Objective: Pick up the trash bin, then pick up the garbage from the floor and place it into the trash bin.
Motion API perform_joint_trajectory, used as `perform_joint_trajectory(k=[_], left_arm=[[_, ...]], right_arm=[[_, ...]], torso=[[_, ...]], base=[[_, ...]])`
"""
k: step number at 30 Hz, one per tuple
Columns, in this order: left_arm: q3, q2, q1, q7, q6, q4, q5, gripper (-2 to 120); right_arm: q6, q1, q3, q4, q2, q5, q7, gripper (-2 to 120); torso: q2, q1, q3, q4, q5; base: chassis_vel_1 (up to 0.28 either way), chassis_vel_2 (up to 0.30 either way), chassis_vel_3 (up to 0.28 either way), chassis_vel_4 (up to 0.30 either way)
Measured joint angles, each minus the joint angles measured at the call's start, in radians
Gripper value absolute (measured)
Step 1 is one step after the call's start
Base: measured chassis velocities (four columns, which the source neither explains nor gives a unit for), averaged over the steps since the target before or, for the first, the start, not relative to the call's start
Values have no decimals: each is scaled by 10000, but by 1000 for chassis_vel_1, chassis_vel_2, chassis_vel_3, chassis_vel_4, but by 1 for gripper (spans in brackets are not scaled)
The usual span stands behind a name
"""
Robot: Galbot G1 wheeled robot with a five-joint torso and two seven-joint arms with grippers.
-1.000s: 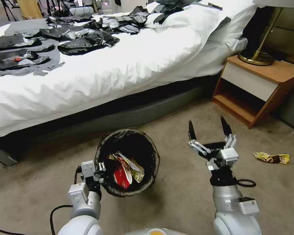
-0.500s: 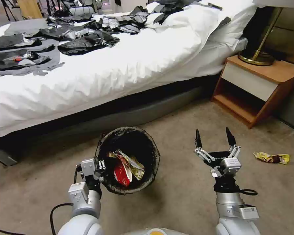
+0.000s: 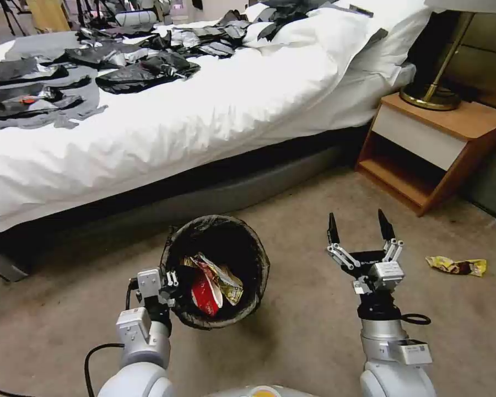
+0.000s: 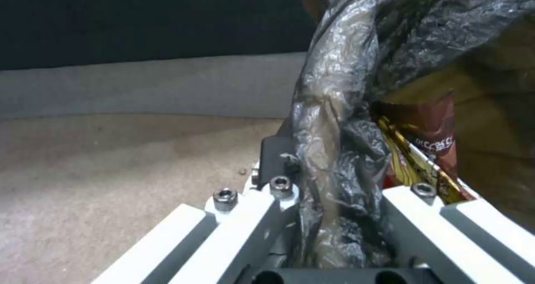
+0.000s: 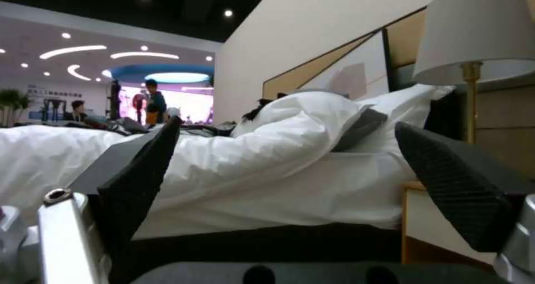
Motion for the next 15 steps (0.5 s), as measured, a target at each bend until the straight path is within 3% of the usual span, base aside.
perform_joint_trajectory(k=[15], left_arm=[[29, -40, 23, -19, 13, -16, 72, 0]], right_arm=[[19, 30, 85, 83, 6, -11, -64, 93]], torso=[[0, 0, 0, -1, 0]], base=[[-80, -70, -72, -82]])
